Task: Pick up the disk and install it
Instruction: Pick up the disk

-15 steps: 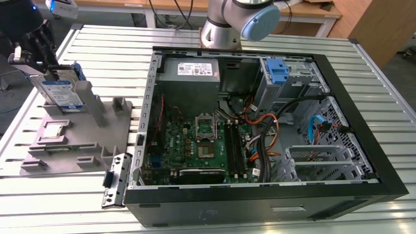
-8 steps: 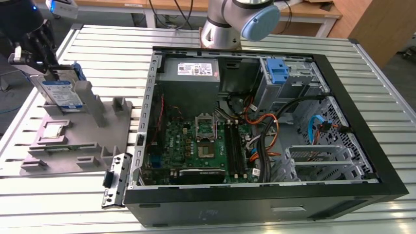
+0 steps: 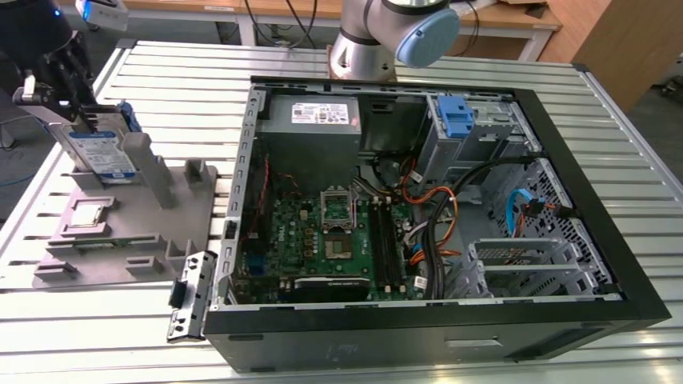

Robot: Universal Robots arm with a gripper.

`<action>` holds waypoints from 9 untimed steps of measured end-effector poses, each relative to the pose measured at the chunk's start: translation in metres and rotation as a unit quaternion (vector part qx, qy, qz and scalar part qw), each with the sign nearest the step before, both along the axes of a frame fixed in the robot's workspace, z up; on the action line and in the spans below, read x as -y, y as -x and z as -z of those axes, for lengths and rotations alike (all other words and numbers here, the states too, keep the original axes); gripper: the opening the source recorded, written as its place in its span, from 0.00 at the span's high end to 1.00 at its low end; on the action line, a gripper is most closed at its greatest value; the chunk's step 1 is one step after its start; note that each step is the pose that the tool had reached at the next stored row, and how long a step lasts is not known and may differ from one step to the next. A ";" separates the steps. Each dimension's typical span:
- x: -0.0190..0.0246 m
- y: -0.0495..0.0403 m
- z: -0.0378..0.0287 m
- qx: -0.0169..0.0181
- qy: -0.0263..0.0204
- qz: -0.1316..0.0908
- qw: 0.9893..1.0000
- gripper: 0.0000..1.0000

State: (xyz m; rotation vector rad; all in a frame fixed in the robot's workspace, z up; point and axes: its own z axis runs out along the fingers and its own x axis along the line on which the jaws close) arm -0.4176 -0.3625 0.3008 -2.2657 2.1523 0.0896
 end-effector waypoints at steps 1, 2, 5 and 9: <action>0.0000 0.0000 0.0001 0.000 0.000 0.004 1.000 0.58; 0.0000 0.0000 0.0003 0.000 0.000 0.013 1.000 0.58; 0.0000 0.0000 0.0005 0.000 0.000 0.026 1.000 0.58; 0.0000 0.0000 0.0005 0.000 0.000 0.027 1.000 0.58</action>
